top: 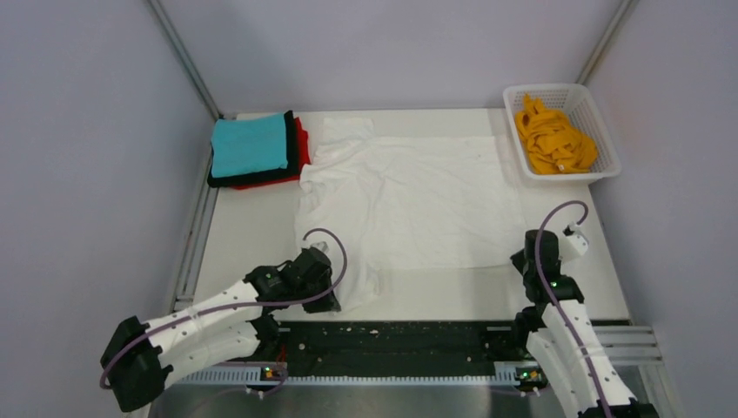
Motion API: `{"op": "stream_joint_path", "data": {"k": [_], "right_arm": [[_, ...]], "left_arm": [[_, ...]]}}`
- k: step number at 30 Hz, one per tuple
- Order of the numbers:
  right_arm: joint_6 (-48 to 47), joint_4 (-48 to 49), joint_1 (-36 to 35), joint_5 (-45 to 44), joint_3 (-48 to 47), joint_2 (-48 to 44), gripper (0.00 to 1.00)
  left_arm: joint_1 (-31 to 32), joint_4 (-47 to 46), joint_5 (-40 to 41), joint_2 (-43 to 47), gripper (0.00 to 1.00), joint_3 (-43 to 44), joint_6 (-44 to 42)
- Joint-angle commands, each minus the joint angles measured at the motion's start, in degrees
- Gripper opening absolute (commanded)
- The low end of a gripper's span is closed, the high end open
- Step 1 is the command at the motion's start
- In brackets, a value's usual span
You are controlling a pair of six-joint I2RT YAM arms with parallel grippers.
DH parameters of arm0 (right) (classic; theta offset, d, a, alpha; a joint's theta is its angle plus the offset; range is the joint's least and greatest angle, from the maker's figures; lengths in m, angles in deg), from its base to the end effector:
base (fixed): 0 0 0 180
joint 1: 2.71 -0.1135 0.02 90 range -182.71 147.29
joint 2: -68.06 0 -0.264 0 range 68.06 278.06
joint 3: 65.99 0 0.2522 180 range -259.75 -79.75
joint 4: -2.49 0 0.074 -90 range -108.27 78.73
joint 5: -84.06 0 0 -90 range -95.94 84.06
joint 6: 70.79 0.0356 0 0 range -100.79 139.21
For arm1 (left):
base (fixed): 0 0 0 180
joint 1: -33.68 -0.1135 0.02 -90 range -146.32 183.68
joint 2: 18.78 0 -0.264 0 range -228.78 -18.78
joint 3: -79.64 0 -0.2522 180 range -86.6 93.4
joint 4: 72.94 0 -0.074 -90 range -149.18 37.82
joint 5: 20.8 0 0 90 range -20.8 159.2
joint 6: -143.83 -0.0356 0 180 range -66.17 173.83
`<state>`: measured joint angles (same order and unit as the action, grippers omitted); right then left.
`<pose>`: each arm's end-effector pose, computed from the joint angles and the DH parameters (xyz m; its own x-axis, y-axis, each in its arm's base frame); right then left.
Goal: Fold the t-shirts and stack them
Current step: Grab the side of the flattened tshirt closest away from the robot with both arms, then fold the flattened tshirt in 1/3 of the way
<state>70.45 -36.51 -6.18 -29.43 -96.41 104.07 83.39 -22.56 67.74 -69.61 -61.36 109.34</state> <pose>0.1340 -0.0061 0.1693 -0.2611 0.7006 -0.6640 0.6891 0.6170 0.3801 0.0971 -0.1159 0.1695 -0.9588 -0.1432 -0.2454 -0.0354 0.9171 -0.3970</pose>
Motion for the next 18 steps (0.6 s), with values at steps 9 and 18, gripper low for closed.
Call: {"op": "stream_joint_path", "data": {"k": [9, 18], "right_arm": [[-2.1, -4.9, 0.6, 3.9, -2.6, -1.5, 0.0], [-6.5, -0.4, 0.6, 6.1, -9.3, 11.7, 0.0]], "left_arm": [[0.3, -11.3, -4.5, 1.8, 0.0, -2.0, -0.9], [-3.3, -13.4, -0.8, -10.6, 0.0, 11.9, -6.8]]}}
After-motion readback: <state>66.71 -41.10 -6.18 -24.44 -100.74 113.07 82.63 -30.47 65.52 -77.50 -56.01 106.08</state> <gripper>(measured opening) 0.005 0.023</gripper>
